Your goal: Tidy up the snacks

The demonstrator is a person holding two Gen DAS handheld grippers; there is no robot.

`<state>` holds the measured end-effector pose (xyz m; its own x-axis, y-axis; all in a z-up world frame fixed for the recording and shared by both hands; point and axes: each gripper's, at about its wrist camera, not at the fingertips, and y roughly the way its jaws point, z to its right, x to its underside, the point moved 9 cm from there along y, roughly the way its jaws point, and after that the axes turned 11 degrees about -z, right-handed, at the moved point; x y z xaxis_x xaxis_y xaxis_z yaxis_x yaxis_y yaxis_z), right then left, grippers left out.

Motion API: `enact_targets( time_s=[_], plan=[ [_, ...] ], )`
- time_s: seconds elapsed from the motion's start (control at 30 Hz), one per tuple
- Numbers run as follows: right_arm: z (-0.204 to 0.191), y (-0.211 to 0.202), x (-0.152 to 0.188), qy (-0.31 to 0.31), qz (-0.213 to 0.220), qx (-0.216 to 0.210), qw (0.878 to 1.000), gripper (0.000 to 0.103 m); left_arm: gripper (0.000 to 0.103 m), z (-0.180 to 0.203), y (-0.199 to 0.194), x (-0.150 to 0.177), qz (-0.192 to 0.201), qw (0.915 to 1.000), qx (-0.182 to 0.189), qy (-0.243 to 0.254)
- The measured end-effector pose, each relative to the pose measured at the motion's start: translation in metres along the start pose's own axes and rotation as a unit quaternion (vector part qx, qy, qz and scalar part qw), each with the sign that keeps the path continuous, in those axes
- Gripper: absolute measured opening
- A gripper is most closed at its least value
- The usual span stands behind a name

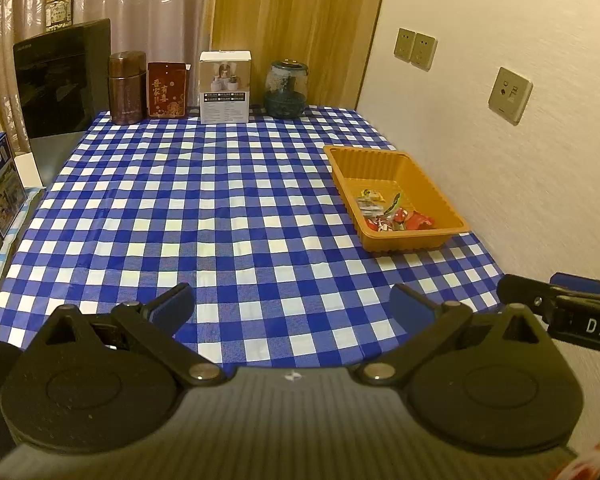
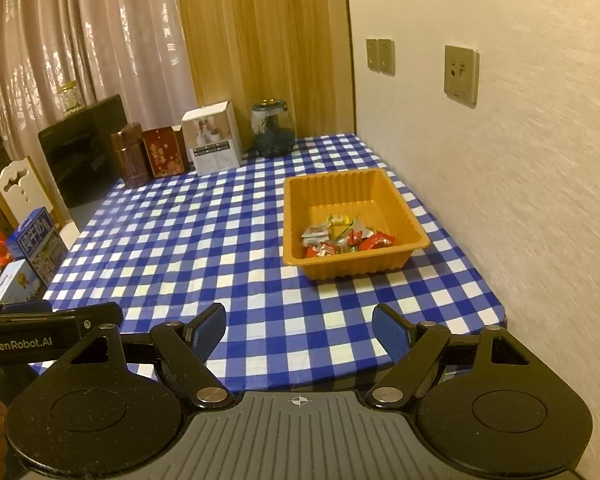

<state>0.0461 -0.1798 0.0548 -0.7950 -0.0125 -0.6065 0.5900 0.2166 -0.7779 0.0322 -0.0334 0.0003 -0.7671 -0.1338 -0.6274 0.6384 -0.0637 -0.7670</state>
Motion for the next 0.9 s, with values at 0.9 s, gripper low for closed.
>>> enact_targets(
  time_s=[0.9],
  plan=[
    [-0.0014,0.0044,0.0015,0.000,-0.003,-0.002,1.000,0.080,0.103,-0.0025,0.0021,0.0010,-0.002,1.0000,0.000,0.003]
  ],
)
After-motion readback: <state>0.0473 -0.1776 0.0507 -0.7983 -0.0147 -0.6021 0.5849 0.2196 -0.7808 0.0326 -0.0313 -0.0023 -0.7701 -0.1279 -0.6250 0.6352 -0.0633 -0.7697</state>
